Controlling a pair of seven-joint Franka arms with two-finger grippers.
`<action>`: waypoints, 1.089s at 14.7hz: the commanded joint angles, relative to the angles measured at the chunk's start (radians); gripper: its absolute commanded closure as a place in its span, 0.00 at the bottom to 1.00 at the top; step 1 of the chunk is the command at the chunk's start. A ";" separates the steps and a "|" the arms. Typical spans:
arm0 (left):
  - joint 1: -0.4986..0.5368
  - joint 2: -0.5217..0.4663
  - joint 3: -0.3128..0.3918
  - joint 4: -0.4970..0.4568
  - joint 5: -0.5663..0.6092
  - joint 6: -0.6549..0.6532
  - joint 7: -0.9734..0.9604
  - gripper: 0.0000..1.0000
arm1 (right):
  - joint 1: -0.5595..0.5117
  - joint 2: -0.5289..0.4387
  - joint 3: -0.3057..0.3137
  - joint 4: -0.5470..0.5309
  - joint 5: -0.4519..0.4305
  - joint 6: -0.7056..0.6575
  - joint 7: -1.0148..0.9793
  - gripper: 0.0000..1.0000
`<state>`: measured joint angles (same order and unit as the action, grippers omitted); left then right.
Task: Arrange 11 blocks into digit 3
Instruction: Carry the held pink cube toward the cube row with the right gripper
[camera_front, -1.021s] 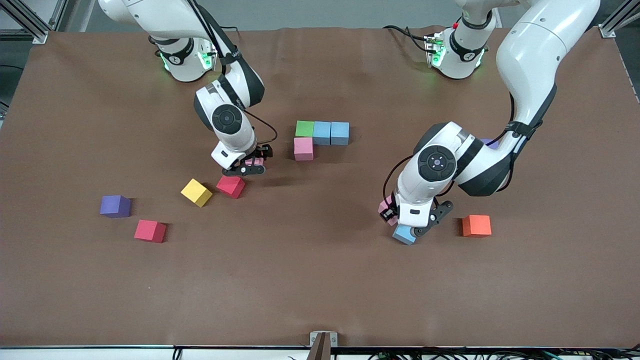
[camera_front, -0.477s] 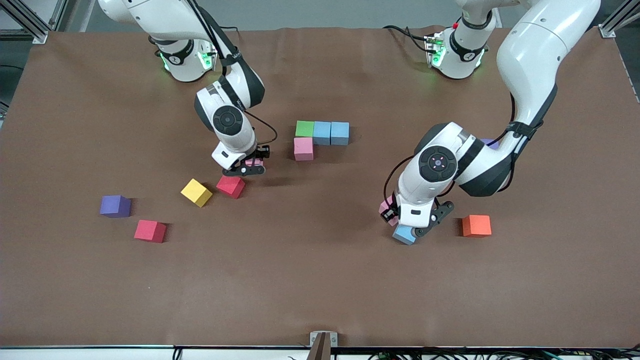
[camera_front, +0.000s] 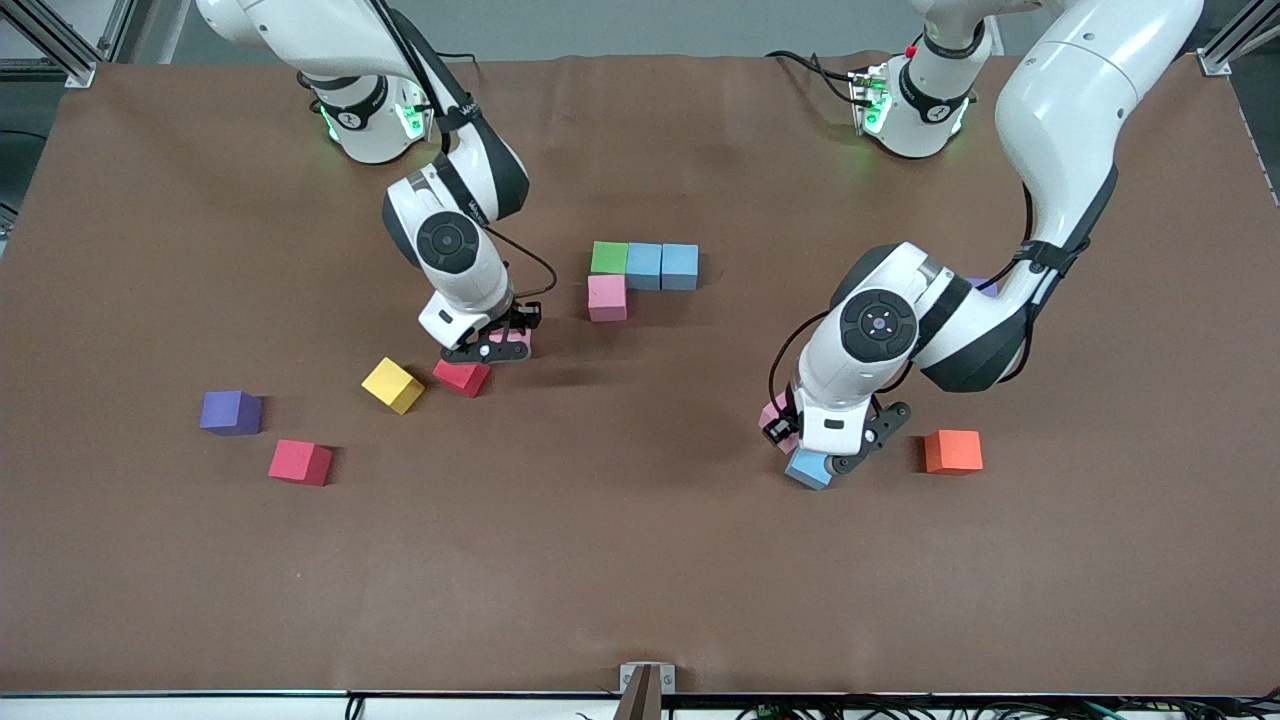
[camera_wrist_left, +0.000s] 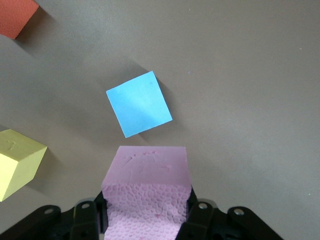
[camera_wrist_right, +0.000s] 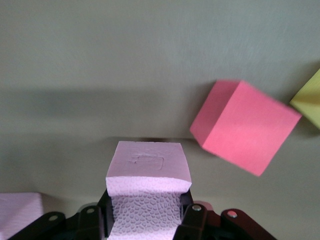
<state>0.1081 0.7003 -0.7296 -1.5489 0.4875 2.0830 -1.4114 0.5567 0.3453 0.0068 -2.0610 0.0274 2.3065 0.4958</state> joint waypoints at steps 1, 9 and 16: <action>-0.004 -0.024 -0.002 -0.008 0.000 -0.009 -0.015 0.81 | -0.034 0.047 0.015 0.163 0.009 -0.103 -0.014 0.61; -0.005 -0.030 -0.007 -0.007 0.002 -0.009 -0.040 0.81 | 0.017 0.317 0.015 0.540 0.008 -0.203 -0.011 0.61; -0.007 -0.039 -0.008 -0.008 0.000 -0.011 -0.040 0.81 | 0.110 0.400 0.016 0.671 0.052 -0.299 0.098 0.61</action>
<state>0.1030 0.6883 -0.7383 -1.5460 0.4874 2.0830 -1.4374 0.6396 0.7364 0.0243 -1.4101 0.0453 2.0235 0.5596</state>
